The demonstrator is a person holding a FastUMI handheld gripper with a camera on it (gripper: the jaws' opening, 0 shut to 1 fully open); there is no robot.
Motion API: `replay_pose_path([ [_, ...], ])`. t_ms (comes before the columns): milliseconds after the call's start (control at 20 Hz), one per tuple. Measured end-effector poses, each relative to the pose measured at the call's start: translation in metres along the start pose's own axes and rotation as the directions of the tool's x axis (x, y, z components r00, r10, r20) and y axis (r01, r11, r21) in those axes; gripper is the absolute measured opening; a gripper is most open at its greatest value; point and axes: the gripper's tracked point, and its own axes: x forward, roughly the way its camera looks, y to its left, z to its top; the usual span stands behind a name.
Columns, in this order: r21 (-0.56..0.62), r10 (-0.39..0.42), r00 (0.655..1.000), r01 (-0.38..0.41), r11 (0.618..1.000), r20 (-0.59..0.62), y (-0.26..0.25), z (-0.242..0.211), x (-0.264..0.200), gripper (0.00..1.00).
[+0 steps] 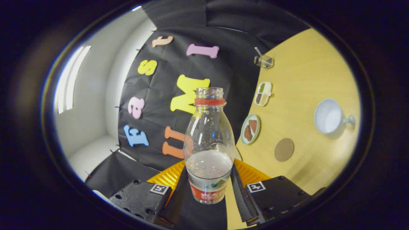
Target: Take the bottle from table, then pour the juice into the cup, finally place the bottle on the coaster
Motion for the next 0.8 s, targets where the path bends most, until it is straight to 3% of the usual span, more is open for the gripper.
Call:
replay_pose_path([
  [100, -0.228, -0.072, 0.997, 0.068, 0.971, -0.011, -0.008, -0.004, -0.008, 0.74],
  [200, -0.458, -0.131, 0.991, 0.12, 0.881, 0.008, -0.01, -0.003, -0.021, 0.74],
  [300, -0.614, -0.126, 0.991, 0.128, 0.779, 0.046, 0.001, 0.003, -0.026, 0.74],
  [450, -0.728, -0.123, 0.99, 0.129, 0.673, 0.062, -0.001, 0.001, -0.022, 0.74],
  [600, -0.745, -0.144, 0.987, 0.143, 0.652, 0.064, -0.011, -0.005, -0.009, 0.75],
  [800, -0.827, -0.21, 0.973, 0.198, 0.527, 0.099, -0.023, 0.003, 0.011, 0.75],
])
